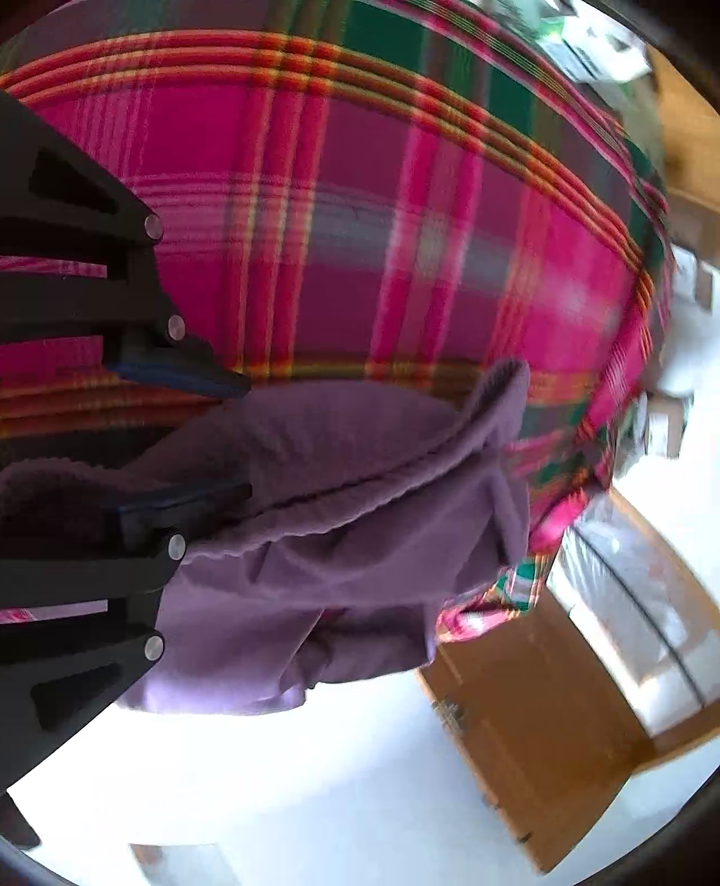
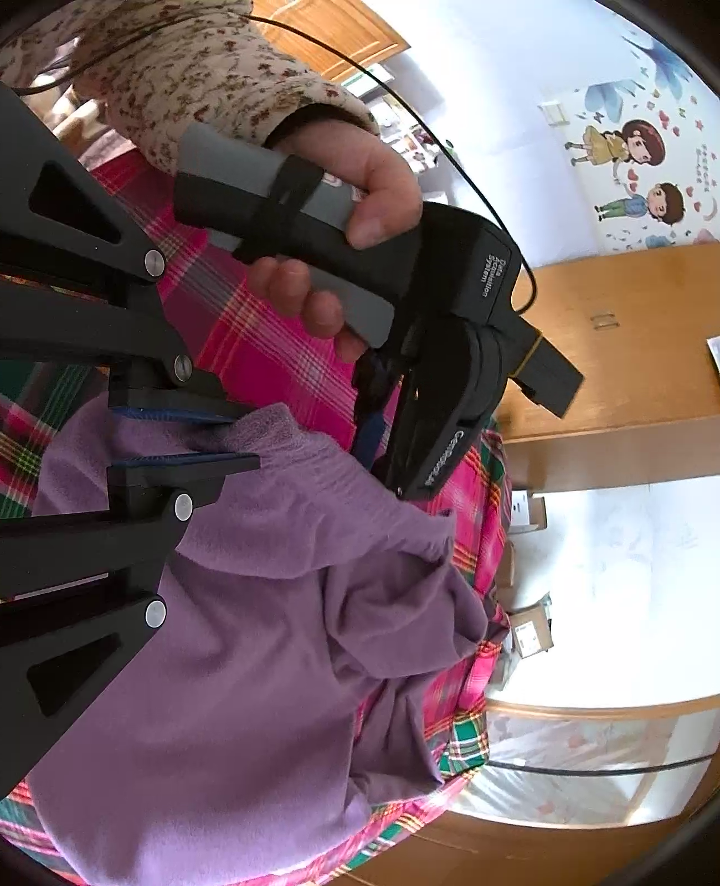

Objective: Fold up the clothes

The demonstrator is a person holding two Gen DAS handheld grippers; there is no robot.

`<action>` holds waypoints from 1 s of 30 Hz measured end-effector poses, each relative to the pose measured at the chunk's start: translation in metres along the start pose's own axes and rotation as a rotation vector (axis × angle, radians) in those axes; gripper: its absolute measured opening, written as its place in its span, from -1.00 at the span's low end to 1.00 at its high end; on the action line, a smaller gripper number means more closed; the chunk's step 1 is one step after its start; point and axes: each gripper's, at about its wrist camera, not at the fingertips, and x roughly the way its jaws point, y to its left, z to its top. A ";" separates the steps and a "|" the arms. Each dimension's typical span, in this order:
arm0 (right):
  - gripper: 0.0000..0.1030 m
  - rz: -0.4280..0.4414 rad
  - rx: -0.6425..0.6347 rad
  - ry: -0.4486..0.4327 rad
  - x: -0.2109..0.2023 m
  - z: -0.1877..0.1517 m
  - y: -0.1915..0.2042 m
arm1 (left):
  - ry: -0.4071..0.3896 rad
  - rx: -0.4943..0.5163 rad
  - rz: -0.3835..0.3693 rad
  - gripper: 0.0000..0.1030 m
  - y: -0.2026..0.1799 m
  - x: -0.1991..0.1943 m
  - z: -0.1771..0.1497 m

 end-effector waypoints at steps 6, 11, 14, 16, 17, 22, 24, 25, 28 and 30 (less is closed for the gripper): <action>-0.81 -0.019 0.024 -0.016 -0.006 -0.002 -0.004 | 0.016 -0.053 -0.094 -0.42 0.004 -0.007 -0.004; -0.81 -0.024 0.045 -0.024 -0.010 -0.004 -0.007 | -0.023 -0.025 -0.165 -0.42 0.000 -0.023 -0.011; -0.81 -0.027 0.053 -0.027 -0.010 -0.005 -0.008 | 0.005 -0.007 -0.166 -0.36 -0.001 -0.019 -0.013; -0.81 -0.030 0.059 -0.030 -0.011 -0.005 -0.011 | 0.036 0.005 -0.109 -0.36 -0.002 -0.013 -0.015; -0.81 -0.031 0.061 -0.032 -0.012 -0.004 -0.012 | 0.040 0.015 -0.081 -0.36 -0.005 -0.009 -0.017; -0.81 -0.029 0.053 -0.033 -0.013 -0.006 -0.010 | 0.005 0.009 -0.040 -0.36 -0.009 -0.006 -0.012; -0.81 -0.028 0.049 -0.033 -0.013 -0.007 -0.009 | -0.017 0.014 -0.005 -0.42 -0.009 -0.006 -0.007; -0.81 -0.029 0.049 -0.032 -0.013 -0.007 -0.008 | -0.010 0.010 -0.007 -0.64 -0.008 -0.003 -0.005; -0.81 -0.024 0.053 -0.029 -0.013 -0.007 -0.009 | 0.008 0.015 0.000 -0.84 -0.007 0.005 -0.003; -0.81 -0.020 0.054 -0.028 -0.013 -0.007 -0.009 | 0.015 -0.001 -0.010 -0.85 -0.002 0.008 -0.003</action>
